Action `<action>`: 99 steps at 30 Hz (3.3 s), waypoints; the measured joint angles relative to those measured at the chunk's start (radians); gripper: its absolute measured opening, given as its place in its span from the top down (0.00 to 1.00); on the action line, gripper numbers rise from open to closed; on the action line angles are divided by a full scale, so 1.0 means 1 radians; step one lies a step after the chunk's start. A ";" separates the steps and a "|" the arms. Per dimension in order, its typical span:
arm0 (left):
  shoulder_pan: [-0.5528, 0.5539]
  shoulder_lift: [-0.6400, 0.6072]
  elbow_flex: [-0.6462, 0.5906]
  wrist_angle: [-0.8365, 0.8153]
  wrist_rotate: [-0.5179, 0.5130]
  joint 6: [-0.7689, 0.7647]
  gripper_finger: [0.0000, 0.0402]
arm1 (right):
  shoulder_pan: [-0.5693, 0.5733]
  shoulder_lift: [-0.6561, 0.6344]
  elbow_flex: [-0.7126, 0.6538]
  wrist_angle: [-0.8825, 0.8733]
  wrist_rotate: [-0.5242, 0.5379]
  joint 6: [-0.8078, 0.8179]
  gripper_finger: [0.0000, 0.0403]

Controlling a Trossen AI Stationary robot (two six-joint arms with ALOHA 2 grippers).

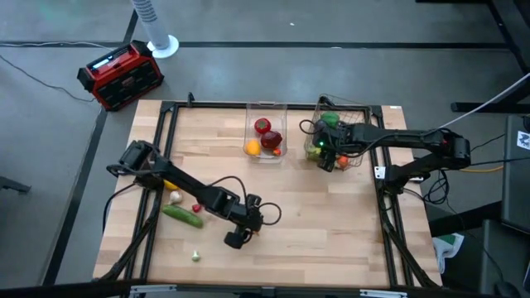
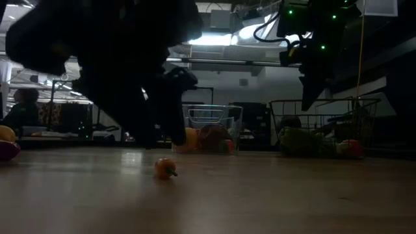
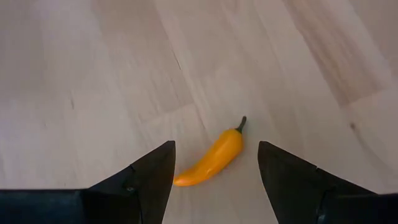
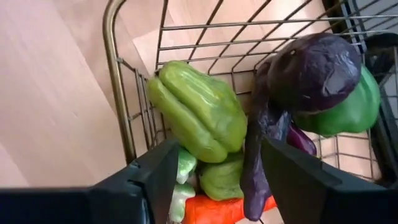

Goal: Sort produce into baskets
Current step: Put the yellow chili pepper into the wire basket

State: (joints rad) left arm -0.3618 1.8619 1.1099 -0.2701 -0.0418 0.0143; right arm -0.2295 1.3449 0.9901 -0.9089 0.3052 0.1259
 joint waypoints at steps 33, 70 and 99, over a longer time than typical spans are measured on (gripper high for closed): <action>0.008 0.067 -0.001 0.020 0.010 -0.045 0.84 | 0.001 0.000 0.000 0.001 -0.045 -0.028 0.44; 0.261 -0.020 0.002 0.513 -0.050 -0.065 0.83 | 0.208 0.001 0.166 0.125 -0.412 0.185 0.44; 0.259 -0.020 0.002 0.675 -0.050 0.065 0.83 | 0.291 0.002 0.166 0.175 -0.517 0.181 0.46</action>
State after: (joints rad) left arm -0.1028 1.8420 1.1118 0.4046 -0.0914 0.0795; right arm 0.0616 1.3464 1.1561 -0.7335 -0.2115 0.3065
